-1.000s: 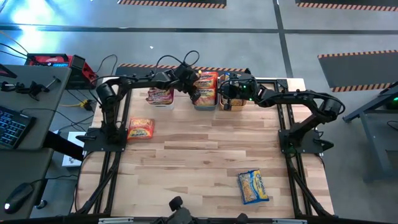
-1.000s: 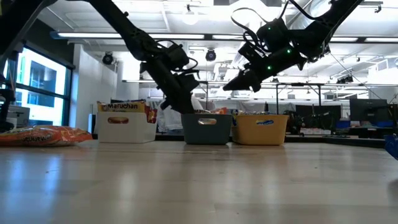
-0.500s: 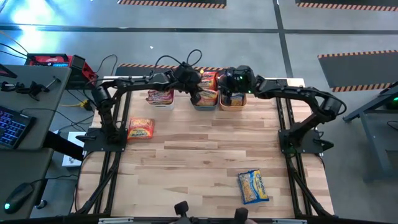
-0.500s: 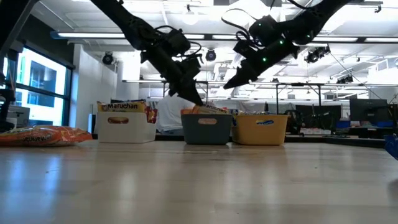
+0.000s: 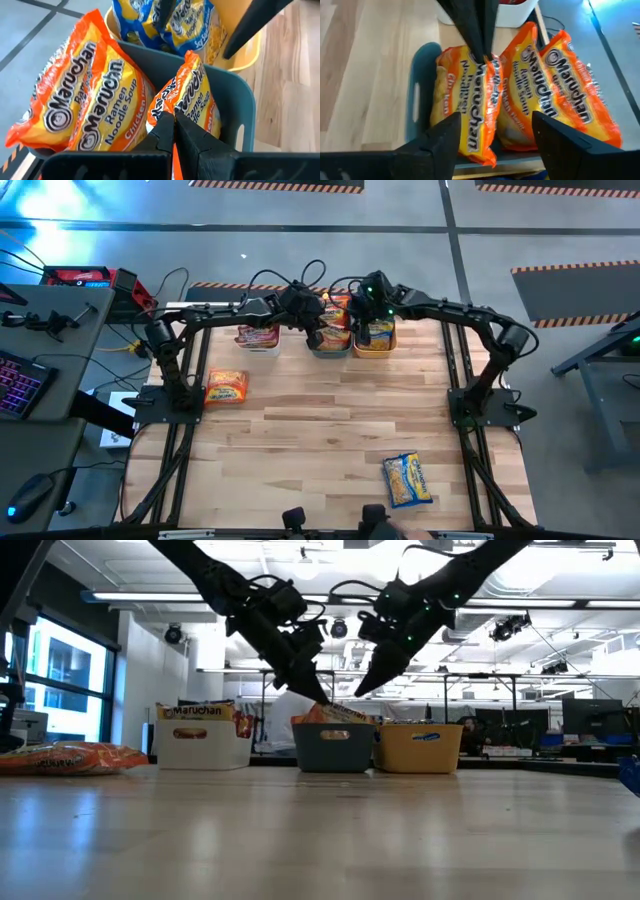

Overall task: Sort Maruchan noodles
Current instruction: Adjust the orange noodle pack into the blue bin

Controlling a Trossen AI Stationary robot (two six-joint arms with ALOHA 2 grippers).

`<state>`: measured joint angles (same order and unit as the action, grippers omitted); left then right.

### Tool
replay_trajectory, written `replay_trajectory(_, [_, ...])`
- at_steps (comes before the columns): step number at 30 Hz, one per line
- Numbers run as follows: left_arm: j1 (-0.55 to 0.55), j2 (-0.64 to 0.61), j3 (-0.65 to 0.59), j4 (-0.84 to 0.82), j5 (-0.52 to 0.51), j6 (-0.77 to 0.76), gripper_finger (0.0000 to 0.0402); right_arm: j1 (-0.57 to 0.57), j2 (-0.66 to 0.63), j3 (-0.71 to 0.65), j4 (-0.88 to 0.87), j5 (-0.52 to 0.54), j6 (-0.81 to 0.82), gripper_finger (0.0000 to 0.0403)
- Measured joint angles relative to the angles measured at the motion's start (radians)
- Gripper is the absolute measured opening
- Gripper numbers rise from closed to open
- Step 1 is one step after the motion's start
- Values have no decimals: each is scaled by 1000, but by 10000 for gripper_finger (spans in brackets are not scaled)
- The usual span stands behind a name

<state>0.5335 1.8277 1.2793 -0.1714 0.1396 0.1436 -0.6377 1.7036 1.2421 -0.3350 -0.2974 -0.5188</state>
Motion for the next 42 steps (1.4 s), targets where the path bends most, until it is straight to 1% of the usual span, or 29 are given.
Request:
replay_trajectory(4, [0,-1,0,-1,0,7,0,-13,23,44,-39,-18,-35,230])
replay_trajectory(10, [0,-2,0,-13,0,11,0,-45,57,64,-51,-126,-40,231])
replay_trajectory(18, [-4,-17,0,-12,-2,18,0,-52,105,67,-39,-134,-40,231])
replay_trajectory(22, [-4,-17,0,-16,-2,18,0,-49,132,67,-33,-183,-40,231])
replay_trajectory(26, [-4,-17,0,-16,-2,18,0,-49,161,67,-33,-203,-35,231])
replay_trajectory(30, [-4,-17,0,-15,-2,18,0,-52,193,67,-34,-249,6,231])
replay_trajectory(34, [-4,-17,0,-15,-2,18,0,-52,218,66,-34,-253,31,231])
replay_trajectory(38, [-4,-17,0,-15,-2,18,0,-52,221,66,-34,-256,42,217])
replay_trajectory(42, [-4,-17,0,-15,-3,18,0,-52,221,66,-34,-258,51,175])
